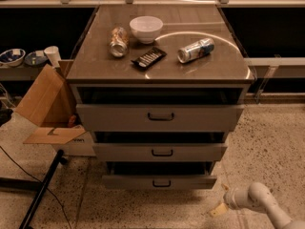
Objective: Open bottom drawer
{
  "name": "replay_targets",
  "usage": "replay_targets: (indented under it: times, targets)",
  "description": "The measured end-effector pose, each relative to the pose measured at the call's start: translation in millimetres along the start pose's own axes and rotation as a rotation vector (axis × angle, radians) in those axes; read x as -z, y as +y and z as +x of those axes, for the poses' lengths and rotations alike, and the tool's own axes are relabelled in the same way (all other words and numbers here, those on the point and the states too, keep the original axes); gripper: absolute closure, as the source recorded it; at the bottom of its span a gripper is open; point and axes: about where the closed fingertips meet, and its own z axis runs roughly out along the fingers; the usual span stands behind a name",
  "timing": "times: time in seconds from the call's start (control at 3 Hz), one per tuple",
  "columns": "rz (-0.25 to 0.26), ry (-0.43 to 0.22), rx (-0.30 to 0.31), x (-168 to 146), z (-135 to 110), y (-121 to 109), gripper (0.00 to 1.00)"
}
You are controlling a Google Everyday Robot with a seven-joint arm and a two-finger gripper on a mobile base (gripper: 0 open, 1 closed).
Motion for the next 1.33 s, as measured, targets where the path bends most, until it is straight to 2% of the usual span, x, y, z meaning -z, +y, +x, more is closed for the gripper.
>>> replay_targets:
  times: [0.33, 0.67, 1.0, 1.33]
  targets:
    - [0.047, -0.023, 0.041, 7.7, -32.0, -12.9, 0.0]
    - [0.068, -0.051, 0.085, 10.0, -55.0, -14.9, 0.0]
    - [0.046, -0.048, 0.126, 3.5, -63.9, -3.6, 0.0]
    - [0.022, -0.036, 0.138, -1.8, -61.7, 5.1, 0.0]
